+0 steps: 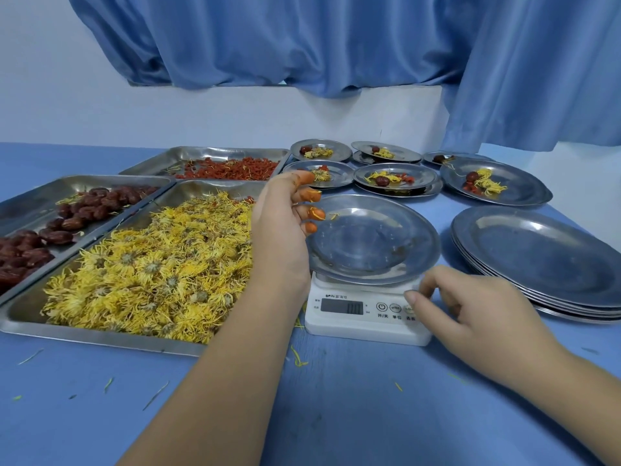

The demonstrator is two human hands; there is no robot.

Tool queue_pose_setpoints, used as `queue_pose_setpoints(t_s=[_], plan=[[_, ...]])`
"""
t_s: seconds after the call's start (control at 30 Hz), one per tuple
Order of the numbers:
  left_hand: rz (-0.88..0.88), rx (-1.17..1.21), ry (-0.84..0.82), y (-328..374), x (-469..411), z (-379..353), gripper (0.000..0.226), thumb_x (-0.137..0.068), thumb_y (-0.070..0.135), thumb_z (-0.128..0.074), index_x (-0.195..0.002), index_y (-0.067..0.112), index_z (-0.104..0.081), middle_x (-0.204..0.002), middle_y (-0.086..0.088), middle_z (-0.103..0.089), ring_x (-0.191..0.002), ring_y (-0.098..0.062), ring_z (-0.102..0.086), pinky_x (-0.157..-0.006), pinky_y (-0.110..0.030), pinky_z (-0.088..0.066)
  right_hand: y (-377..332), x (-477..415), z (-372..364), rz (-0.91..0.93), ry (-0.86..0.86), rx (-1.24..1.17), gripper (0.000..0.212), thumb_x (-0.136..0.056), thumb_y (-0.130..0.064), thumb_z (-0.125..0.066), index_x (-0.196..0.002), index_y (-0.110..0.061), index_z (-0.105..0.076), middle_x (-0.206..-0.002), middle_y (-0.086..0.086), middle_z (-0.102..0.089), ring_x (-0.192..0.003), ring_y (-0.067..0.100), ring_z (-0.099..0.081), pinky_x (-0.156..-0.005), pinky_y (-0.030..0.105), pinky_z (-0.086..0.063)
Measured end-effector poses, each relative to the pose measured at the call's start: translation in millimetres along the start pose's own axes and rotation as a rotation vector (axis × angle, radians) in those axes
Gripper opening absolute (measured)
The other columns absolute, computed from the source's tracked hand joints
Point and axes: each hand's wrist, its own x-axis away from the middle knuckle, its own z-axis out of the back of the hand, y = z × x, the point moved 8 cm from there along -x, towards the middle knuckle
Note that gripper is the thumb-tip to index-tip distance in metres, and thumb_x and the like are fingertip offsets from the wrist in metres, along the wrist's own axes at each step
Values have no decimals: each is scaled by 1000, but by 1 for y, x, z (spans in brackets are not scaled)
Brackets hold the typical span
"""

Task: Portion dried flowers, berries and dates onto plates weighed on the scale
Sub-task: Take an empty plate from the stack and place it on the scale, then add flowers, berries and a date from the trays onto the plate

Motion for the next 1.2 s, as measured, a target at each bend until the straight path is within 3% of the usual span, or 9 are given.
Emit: queue_pose_setpoints(t_s=[0.17,0.37,0.57,0.67,0.77,0.83,0.93,1.07,1.2], plan=[[-15,-37,-29,3,3,-3,19,-75,30,-53,-76,25,-70,-65,5,-63,-51,-8,-52,-49,-21,-39,-18,-2,24,86,167,-61,39,-85,-39,-53,-55,-23,-33,-44,-14,-28,-44,9,-31,-46,23,-31],[-10,-254,-203,2,13,-20,20,-81,34,-51,-85,29,-69,-76,7,-65,-66,-12,-56,-61,-26,-41,-27,-30,30,-144,388,-505,52,-82,-19,-63,-52,-20,-20,-47,-3,-23,-48,11,-26,-45,19,-24],[-58,-565,-395,17,17,-30,16,-81,40,-54,-92,41,-66,-90,20,-68,-84,0,-63,-66,-12,-46,-44,-15,2,56,243,-260,59,-81,-14,-71,-55,-23,-19,-45,-8,-17,-43,14,-22,-45,39,-32],[-65,-786,-354,35,-1,-13,13,-84,41,-55,-92,40,-66,-90,22,-66,-89,-1,-62,-72,-23,-44,-33,-18,2,42,229,-296,58,-84,-22,-70,-53,-23,-20,-45,-4,-20,-43,10,-21,-47,35,-30],[-125,-1192,-330,63,-30,13,11,-92,34,-55,-94,37,-65,-92,19,-66,-81,1,-61,-64,-21,-45,-33,-26,3,26,226,-341,52,-82,-27,-64,-52,-20,-22,-44,-3,-22,-43,13,-25,-47,33,-29],[-95,-1408,-348,71,-52,31,18,-93,21,-54,-102,31,-67,-103,10,-68,-86,-9,-65,-70,-26,-52,-42,-28,-1,75,200,-295,54,-84,-28,-64,-53,-22,-20,-43,-4,-21,-43,13,-24,-48,33,-29],[40,-1662,-509,55,-77,54,38,-89,1,-55,-118,23,-66,-128,0,-63,-105,-11,-58,-87,-26,-44,-48,-24,-5,130,191,-255,56,-85,-26,-65,-55,-23,-19,-44,-6,-19,-42,10,-23,-48,32,-29],[199,-1868,-704,25,-89,75,40,-89,13,-66,-127,25,-62,-137,1,-57,-124,-16,-52,-107,-36,-39,-46,-21,-2,116,205,-265,52,-83,-27,-62,-55,-22,-19,-45,-4,-22,-44,14,-28,-48,30,-29],[175,-1898,-728,19,-96,77,39,-86,19,-71,-124,25,-62,-127,2,-62,-114,-15,-57,-99,-34,-44,-46,-20,1,115,190,-281,55,-85,-23,-65,-55,-22,-20,-45,-4,-23,-44,17,-30,-46,30,-27]])
